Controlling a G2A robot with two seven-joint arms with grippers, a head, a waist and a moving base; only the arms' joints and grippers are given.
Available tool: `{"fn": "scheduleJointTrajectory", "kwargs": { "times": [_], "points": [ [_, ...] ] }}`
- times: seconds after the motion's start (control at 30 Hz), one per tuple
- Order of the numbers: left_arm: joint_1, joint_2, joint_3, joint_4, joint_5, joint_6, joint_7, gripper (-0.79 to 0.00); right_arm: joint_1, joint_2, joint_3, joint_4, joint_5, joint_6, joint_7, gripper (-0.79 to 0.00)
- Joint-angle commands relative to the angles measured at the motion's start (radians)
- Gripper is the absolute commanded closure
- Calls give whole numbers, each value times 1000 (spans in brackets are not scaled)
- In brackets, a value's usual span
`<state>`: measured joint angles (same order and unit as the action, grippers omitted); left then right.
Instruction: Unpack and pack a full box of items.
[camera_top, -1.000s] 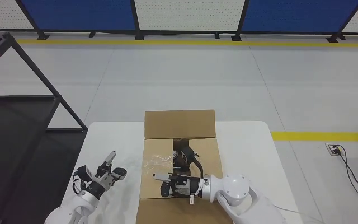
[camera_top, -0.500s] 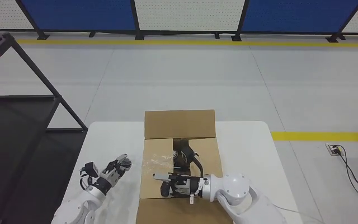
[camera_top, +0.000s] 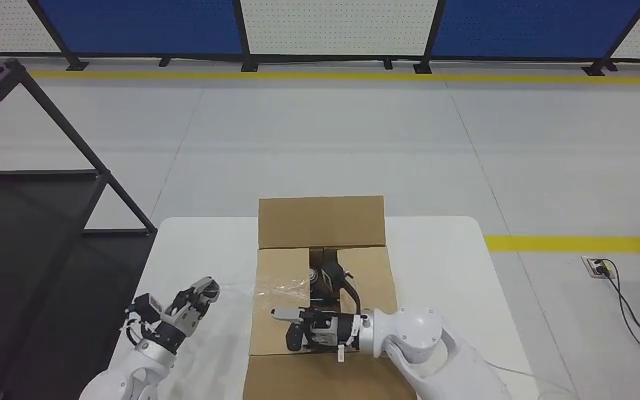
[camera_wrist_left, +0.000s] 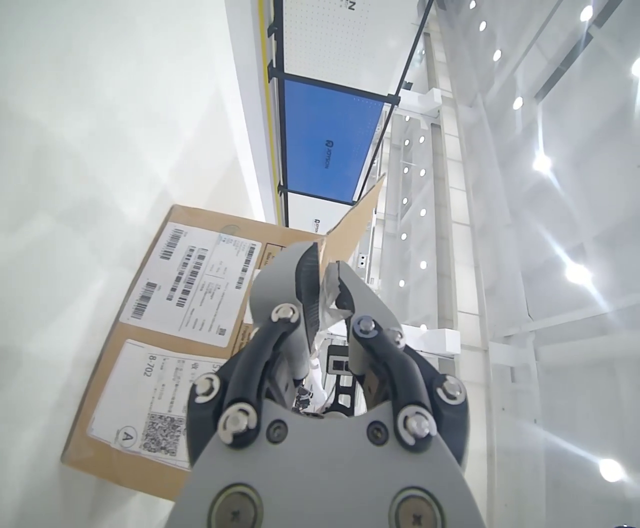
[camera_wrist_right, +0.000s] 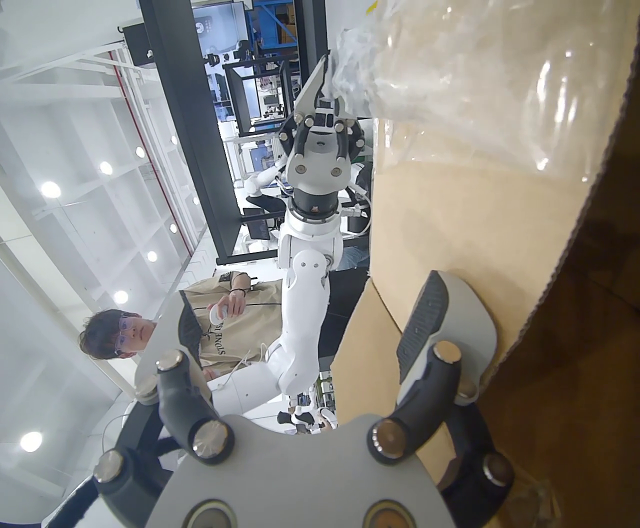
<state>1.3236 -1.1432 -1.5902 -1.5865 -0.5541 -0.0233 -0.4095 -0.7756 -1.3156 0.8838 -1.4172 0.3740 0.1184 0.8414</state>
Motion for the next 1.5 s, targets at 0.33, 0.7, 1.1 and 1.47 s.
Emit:
{"fn": "scheduleJointTrajectory", "kwargs": {
  "times": [0.33,0.7,1.1,1.47],
  "points": [
    [51,-3,-43,-80,-61,-37,1,-132,14,-9,-6,27,2,9,8,-785],
    [75,-5,-66,-123,-98,-45,-9,-135,18,-14,-3,37,3,9,11,-785],
    [95,-8,-79,-171,-122,-58,-10,-126,19,-17,4,46,1,6,22,-785],
    [97,-11,-84,-175,-127,-60,-6,0,17,-20,11,52,-1,6,23,-785]
  ]
}}
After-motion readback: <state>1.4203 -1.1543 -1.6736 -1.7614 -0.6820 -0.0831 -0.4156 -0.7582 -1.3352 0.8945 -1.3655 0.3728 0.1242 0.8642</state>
